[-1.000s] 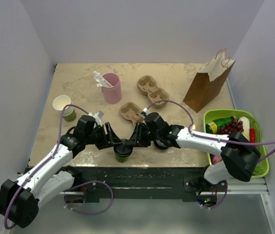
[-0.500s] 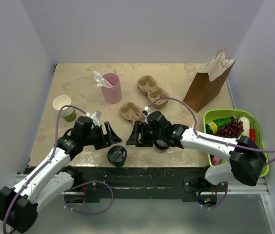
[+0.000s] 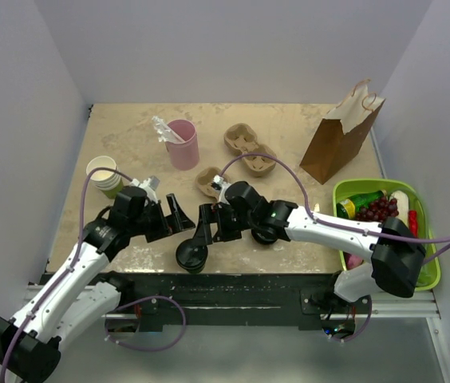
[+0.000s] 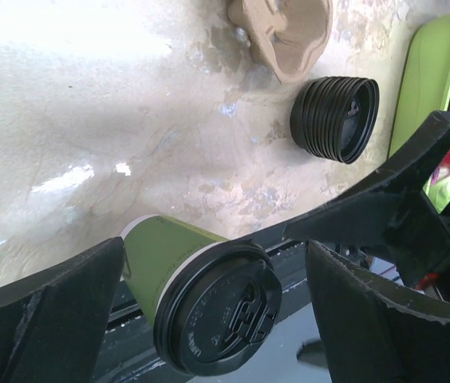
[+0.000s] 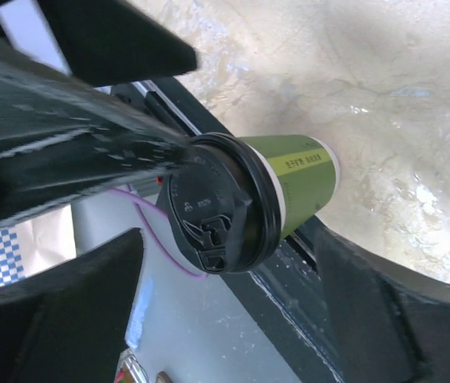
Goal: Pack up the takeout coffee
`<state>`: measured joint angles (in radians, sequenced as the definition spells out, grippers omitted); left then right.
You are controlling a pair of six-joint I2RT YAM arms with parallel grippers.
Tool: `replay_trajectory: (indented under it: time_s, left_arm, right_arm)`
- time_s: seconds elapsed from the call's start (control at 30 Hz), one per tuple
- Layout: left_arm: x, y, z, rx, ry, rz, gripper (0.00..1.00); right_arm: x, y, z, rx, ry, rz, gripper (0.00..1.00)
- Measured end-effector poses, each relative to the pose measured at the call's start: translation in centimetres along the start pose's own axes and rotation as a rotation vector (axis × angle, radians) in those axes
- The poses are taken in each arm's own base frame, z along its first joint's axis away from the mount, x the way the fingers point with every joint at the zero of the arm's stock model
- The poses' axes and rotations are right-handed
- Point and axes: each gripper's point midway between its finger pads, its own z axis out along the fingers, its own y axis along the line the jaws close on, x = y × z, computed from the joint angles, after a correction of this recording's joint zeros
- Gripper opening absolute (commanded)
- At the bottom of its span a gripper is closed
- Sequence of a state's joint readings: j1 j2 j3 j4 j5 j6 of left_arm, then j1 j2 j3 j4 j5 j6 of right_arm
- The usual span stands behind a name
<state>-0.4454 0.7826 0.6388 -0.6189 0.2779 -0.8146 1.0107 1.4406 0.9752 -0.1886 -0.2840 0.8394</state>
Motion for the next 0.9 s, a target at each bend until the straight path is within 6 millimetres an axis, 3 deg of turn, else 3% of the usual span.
replay_trajectory:
  time_s: [0.4, 0.73, 0.9]
  left_arm:
    - [0.4, 0.1, -2.9, -0.004, -0.050, 0.003, 1.00]
    - [3.7, 0.9, -1.5, 0.070, 0.044, -0.051, 0.98]
    - [5.5, 1.2, 0.0, 0.120, 0.118, -0.089, 0.89]
  right_arm:
    - [0.0, -1.0, 0.0, 0.045, -0.008, -0.022, 0.98]
    - [-0.5, 0.1, -0.5, 0.000, -0.036, -0.026, 0.97]
    - [0.3, 0.1, 0.1, 0.002, -0.013, -0.032, 0.93]
